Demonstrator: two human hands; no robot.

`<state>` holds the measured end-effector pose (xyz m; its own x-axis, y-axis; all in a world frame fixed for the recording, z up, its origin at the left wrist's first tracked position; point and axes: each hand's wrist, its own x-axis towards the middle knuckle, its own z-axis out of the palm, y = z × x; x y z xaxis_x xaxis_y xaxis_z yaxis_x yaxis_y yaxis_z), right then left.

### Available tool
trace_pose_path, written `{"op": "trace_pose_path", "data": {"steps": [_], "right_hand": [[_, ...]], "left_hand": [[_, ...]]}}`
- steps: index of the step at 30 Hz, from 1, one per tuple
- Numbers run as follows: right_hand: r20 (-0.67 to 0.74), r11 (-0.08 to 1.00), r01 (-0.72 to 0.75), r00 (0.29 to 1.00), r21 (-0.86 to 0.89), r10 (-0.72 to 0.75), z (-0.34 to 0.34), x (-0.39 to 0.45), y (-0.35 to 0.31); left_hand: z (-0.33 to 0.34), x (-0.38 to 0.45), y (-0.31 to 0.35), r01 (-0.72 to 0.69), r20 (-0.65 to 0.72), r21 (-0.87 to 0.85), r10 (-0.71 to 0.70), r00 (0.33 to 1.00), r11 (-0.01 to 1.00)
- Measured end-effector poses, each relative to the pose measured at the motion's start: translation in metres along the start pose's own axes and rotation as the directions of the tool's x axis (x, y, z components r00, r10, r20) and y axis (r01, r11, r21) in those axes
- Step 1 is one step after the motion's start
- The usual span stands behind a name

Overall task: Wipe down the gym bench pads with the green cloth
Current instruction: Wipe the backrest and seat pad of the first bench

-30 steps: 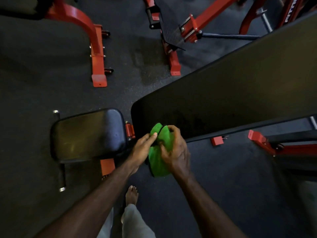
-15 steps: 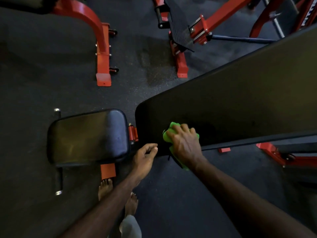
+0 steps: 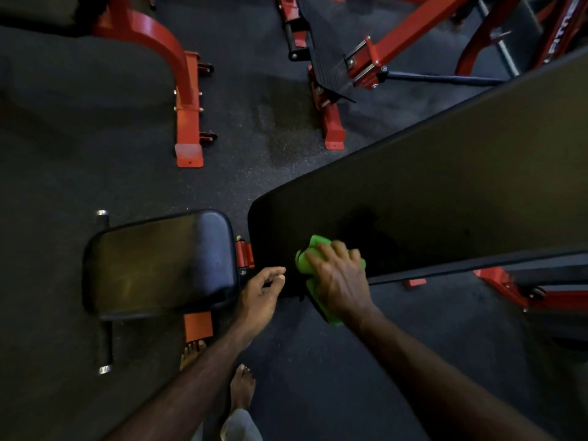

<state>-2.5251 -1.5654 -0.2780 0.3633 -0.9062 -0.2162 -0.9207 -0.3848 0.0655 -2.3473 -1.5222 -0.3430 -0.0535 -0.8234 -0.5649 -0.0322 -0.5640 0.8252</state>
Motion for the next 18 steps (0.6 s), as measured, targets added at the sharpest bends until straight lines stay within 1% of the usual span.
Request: {"op": "trace_pose_path", "data": {"steps": [1, 3, 4, 5, 6, 7, 8, 9, 10, 11, 12, 14, 16, 17, 18], "right_hand": [[-0.049, 0.997, -0.079, 0.996, -0.01, 0.078, -0.013, 0.009, 0.011], [-0.133, 0.966, -0.259, 0.957, 0.012, 0.258, -0.032, 0.032, 0.028], [-0.151, 0.943, -0.33, 0.931, 0.04, 0.333, -0.035, 0.037, 0.03], [-0.173, 0.928, -0.367, 0.912, 0.065, 0.372, -0.034, 0.037, 0.026], [-0.187, 0.936, -0.345, 0.917, 0.072, 0.353, -0.029, 0.029, 0.02], [-0.168, 0.961, -0.269, 0.946, 0.065, 0.276, -0.019, 0.015, 0.012], [-0.126, 0.985, -0.164, 0.978, 0.045, 0.169, -0.009, -0.003, 0.006], [-0.09, 0.998, -0.059, 0.994, 0.017, 0.06, 0.0, -0.022, 0.004], [-0.064, 1.0, 0.008, 0.998, -0.005, -0.008, 0.002, -0.035, 0.008], [-0.053, 1.0, 0.019, 0.998, -0.011, -0.02, -0.003, -0.043, 0.017], [-0.076, 1.0, -0.018, 0.997, -0.018, 0.017, -0.013, -0.044, 0.029], [-0.189, 0.98, -0.196, 0.964, -0.018, 0.189, -0.04, -0.033, 0.055], [-0.286, 0.912, -0.402, 0.867, 0.084, 0.408, -0.066, -0.015, 0.077], [-0.316, 0.877, -0.463, 0.819, 0.13, 0.479, -0.072, -0.009, 0.081], [-0.327, 0.859, -0.491, 0.795, 0.146, 0.511, -0.072, -0.006, 0.078]], "left_hand": [[0.002, 0.0, 0.002, -0.005, 0.003, 0.004, 0.005, 1.0, 1.0], [0.005, 0.001, 0.003, -0.019, 0.001, 0.014, 0.019, 1.0, 1.0], [0.007, 0.003, 0.003, -0.031, 0.0, 0.032, 0.031, 1.0, 0.999], [0.008, 0.004, 0.002, -0.045, -0.001, 0.07, 0.046, 0.999, 0.997], [0.011, 0.006, 0.0, -0.059, -0.005, 0.123, 0.06, 0.998, 0.991], [0.013, 0.008, -0.002, -0.068, -0.011, 0.187, 0.071, 0.997, 0.98], [0.017, 0.009, -0.004, -0.071, -0.011, 0.254, 0.076, 0.997, 0.965], [0.022, 0.01, -0.005, -0.072, -0.004, 0.319, 0.077, 0.997, 0.945], [0.027, 0.011, -0.004, -0.076, 0.012, 0.377, 0.077, 0.997, 0.923], [0.033, 0.011, -0.003, -0.087, 0.035, 0.416, 0.08, 0.996, 0.905], [0.04, 0.011, -0.001, -0.114, 0.058, 0.439, 0.099, 0.993, 0.891], [0.054, 0.014, 0.004, -0.183, 0.086, 0.463, 0.161, 0.983, 0.867], [0.065, 0.019, 0.009, -0.227, 0.079, 0.472, 0.216, 0.973, 0.852], [0.07, 0.02, 0.011, -0.23, 0.075, 0.47, 0.222, 0.972, 0.852], [0.076, 0.021, 0.014, -0.225, 0.071, 0.465, 0.217, 0.973, 0.856]]}}
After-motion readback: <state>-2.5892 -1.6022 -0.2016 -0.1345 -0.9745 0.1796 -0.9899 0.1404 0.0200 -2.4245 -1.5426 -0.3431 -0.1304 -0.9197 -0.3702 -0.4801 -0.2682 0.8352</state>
